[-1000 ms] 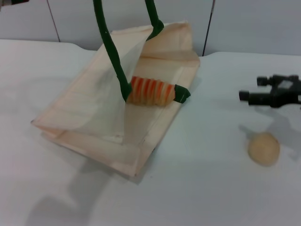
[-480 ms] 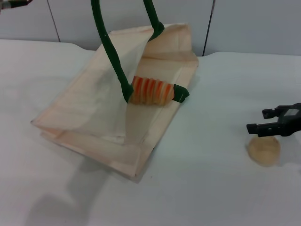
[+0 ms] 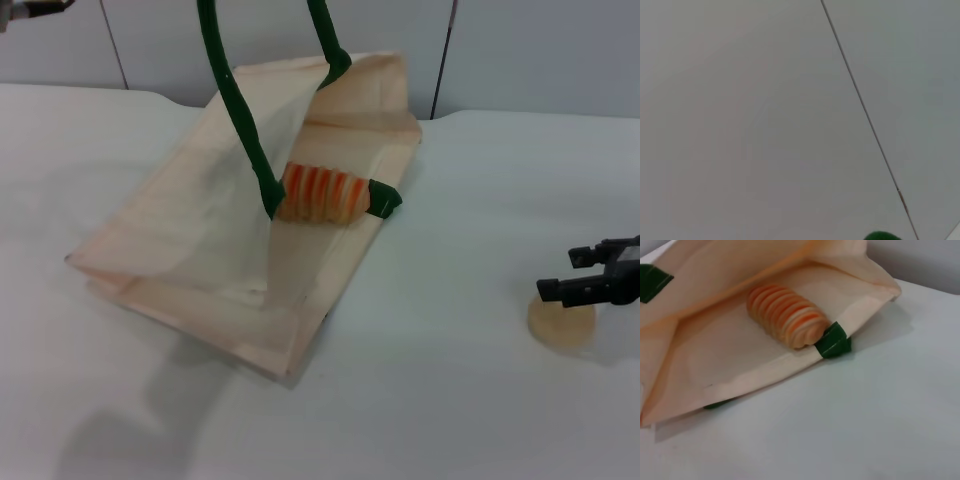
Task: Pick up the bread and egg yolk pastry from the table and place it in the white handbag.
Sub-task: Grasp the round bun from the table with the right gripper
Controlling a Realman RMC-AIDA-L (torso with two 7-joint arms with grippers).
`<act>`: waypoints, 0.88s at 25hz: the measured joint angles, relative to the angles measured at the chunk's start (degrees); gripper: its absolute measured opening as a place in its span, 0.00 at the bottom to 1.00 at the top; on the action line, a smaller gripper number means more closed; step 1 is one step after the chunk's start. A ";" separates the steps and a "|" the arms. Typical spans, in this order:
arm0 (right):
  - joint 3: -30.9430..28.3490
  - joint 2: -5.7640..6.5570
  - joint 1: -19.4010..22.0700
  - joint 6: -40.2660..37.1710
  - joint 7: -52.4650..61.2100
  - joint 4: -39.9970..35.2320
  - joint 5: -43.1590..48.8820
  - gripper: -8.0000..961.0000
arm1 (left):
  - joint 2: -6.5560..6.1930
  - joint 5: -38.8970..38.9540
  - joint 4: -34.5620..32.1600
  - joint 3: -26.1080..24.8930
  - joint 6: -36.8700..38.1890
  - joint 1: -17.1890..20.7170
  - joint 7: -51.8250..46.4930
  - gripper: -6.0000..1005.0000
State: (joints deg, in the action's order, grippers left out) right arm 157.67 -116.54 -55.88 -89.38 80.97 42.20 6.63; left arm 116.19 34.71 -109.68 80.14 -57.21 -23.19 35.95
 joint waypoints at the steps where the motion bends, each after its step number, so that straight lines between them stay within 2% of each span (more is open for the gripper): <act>1: 0.00 0.00 0.08 0.08 0.02 0.00 0.02 0.92 | 0.00 0.00 0.00 -0.02 0.00 0.00 0.00 0.11; 22: -0.04 -0.08 1.85 1.57 0.39 -2.07 1.77 0.91 | 0.00 0.04 0.00 0.10 0.00 0.06 0.00 0.11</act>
State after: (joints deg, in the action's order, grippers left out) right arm 157.63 -116.63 -54.03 -87.81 81.36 40.13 8.40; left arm 116.19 34.75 -109.69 80.24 -57.22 -23.12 35.95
